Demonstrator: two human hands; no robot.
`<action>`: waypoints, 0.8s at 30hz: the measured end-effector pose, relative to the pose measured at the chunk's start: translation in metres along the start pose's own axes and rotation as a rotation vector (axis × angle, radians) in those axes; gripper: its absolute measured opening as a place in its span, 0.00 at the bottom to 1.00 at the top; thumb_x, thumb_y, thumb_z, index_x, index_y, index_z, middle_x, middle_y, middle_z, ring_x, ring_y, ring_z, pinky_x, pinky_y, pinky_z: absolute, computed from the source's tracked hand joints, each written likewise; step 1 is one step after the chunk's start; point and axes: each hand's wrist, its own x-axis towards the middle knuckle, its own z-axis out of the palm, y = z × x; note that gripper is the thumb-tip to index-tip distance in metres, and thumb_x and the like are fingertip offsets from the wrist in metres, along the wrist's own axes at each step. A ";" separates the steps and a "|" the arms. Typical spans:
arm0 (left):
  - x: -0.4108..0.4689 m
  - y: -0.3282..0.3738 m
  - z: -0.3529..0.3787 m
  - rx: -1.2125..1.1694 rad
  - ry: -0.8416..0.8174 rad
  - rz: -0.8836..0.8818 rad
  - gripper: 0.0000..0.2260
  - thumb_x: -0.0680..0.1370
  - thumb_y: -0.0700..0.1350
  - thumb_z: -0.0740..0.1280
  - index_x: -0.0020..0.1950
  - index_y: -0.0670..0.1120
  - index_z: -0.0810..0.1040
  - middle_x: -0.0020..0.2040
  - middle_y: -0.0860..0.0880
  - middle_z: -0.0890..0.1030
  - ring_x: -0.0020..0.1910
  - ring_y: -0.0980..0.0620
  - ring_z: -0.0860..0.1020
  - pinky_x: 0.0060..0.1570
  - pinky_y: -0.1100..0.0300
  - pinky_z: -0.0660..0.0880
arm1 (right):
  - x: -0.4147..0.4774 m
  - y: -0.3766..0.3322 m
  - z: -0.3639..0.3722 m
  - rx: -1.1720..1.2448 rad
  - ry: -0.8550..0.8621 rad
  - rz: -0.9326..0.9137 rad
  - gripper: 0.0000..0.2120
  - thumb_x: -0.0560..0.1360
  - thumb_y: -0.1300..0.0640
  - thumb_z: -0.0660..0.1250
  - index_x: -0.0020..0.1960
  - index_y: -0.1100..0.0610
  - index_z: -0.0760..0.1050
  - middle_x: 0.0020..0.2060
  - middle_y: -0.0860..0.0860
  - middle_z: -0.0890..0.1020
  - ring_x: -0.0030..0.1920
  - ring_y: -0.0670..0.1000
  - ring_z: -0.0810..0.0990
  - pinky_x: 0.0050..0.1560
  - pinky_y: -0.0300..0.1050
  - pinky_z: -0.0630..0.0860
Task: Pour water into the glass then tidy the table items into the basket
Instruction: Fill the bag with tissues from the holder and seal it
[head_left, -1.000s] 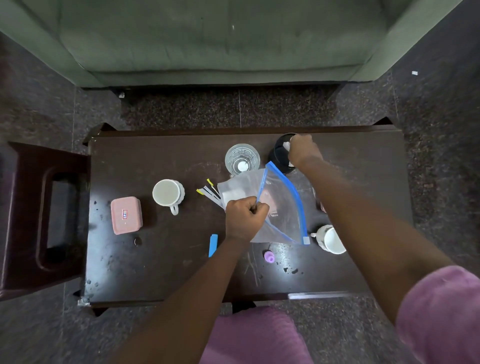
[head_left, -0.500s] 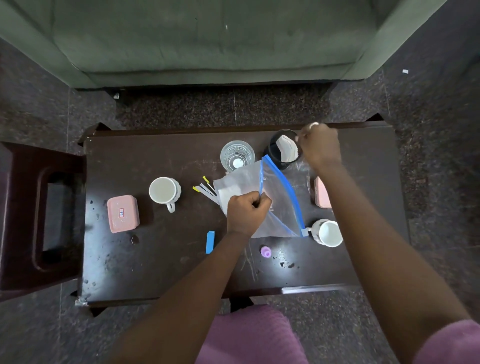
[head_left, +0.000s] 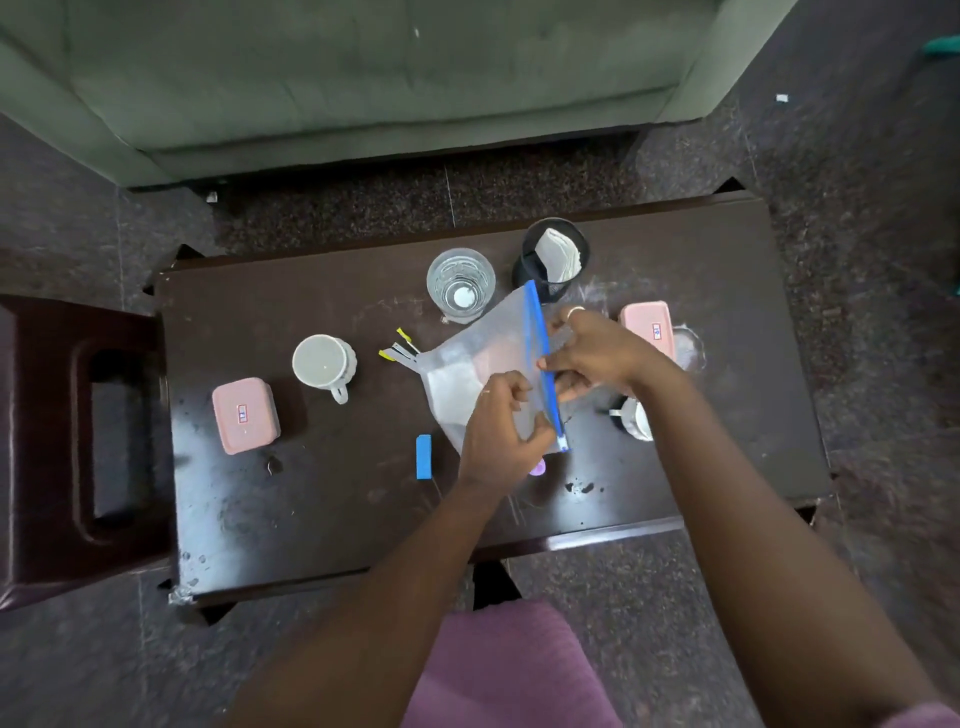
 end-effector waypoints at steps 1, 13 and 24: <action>-0.006 -0.005 -0.004 -0.004 0.023 0.025 0.20 0.65 0.51 0.65 0.51 0.40 0.70 0.46 0.51 0.71 0.42 0.53 0.70 0.45 0.63 0.70 | 0.001 -0.005 0.004 0.004 0.031 -0.004 0.15 0.74 0.70 0.65 0.56 0.59 0.64 0.34 0.58 0.78 0.23 0.50 0.79 0.31 0.47 0.82; 0.000 -0.013 -0.068 -0.029 0.543 0.100 0.07 0.77 0.46 0.60 0.50 0.43 0.71 0.49 0.43 0.72 0.51 0.49 0.70 0.53 0.57 0.70 | 0.012 -0.072 0.066 0.075 0.275 -0.249 0.08 0.77 0.65 0.61 0.40 0.59 0.72 0.34 0.61 0.81 0.26 0.52 0.81 0.31 0.44 0.81; 0.035 -0.008 -0.150 -0.181 0.791 -0.019 0.09 0.75 0.49 0.58 0.54 0.52 0.71 0.44 0.55 0.79 0.45 0.55 0.75 0.47 0.67 0.71 | 0.012 -0.115 0.120 -0.448 0.149 -0.952 0.13 0.72 0.59 0.68 0.55 0.62 0.81 0.51 0.57 0.84 0.53 0.55 0.80 0.55 0.36 0.70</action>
